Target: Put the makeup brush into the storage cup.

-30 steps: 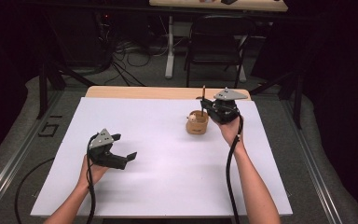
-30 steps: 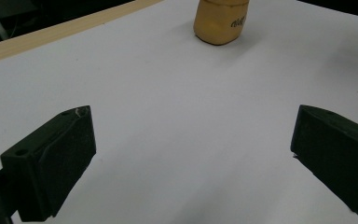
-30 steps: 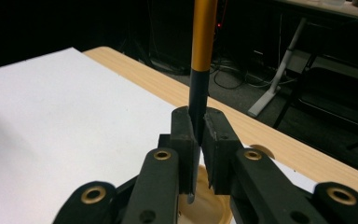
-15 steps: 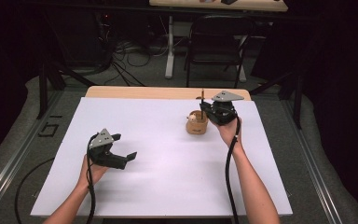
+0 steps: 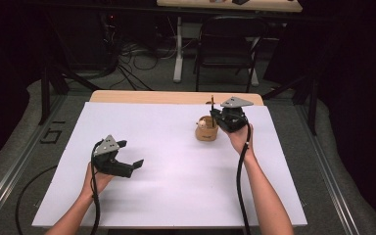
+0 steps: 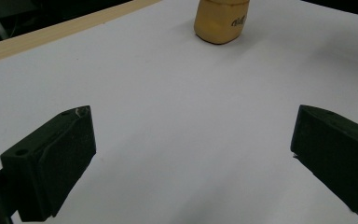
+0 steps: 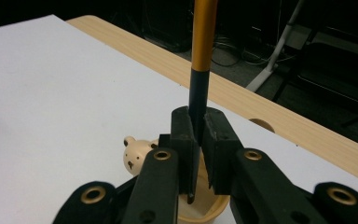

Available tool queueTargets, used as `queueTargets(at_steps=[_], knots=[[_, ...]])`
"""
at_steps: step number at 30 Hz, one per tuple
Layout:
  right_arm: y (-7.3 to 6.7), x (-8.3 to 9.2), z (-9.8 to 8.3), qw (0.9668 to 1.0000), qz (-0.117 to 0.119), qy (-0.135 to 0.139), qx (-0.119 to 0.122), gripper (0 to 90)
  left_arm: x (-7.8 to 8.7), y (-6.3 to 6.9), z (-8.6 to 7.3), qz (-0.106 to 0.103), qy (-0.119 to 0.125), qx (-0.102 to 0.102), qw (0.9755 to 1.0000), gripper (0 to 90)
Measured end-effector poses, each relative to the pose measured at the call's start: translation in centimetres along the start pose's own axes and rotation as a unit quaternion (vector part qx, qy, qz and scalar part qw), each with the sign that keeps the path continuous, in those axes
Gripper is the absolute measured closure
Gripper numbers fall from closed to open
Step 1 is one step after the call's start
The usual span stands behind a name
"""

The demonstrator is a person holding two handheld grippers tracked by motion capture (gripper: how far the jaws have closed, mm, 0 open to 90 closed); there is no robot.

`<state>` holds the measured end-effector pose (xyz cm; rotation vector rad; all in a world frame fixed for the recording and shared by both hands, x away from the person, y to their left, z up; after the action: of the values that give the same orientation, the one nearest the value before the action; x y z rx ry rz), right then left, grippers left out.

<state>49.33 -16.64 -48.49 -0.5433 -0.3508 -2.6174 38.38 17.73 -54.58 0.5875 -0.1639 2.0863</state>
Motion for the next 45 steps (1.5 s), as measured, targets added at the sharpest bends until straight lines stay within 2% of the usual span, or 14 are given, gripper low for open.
queueTargets(at_steps=[7,9,11,16,19,24,34,45], knots=[[-0.2,-0.4,-0.4,0.9999,-0.001,-0.014,0.009,80.7,0.0,0.0,0.0,0.0,0.002,0.002,1.0,0.0],[-0.2,-0.4,-0.4,0.9999,0.005,-0.015,0.004,68.7,0.0,0.0,0.0,0.0,0.001,0.002,1.0,0.0],[-0.1,-0.4,-0.5,0.9998,0.007,-0.019,0.001,63.2,0.0,0.0,0.0,0.0,0.002,0.001,1.0,0.0],[0.0,0.1,-0.5,0.9996,0.015,-0.021,-0.014,41.7,0.0,0.0,0.0,0.0,0.002,0.0,1.0,0.0],[0.2,0.6,-0.4,0.9994,0.02,-0.018,-0.023,32.9,0.1,0.1,0.1,0.0,0.003,-0.001,1.0,0.0],[0.0,1.5,-0.5,0.999,0.035,-0.015,-0.025,20.6,0.0,0.1,0.1,-0.001,0.003,-0.002,1.0,0.0],[-1.2,3.1,-0.8,0.9984,0.054,0.001,-0.018,8.9,0.3,0.0,0.3,0.003,0.008,-0.003,1.0,0.0],[-1.7,4.8,-1.2,0.9968,0.068,0.024,-0.034,0.1,0.2,0.2,0.5,0.008,0.011,-0.002,0.9999,0.0]])
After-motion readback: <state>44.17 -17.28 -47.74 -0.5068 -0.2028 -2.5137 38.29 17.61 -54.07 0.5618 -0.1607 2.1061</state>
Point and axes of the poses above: each handheld gripper's, and its own axes: x roughly backward along the jaws, z roughly out of its top, y roughly to its right, the point moved 5 cm from there along -x, roughly forward along the jaws, and after that the axes turned 8 degrees about -z, right-handed, at the moved point
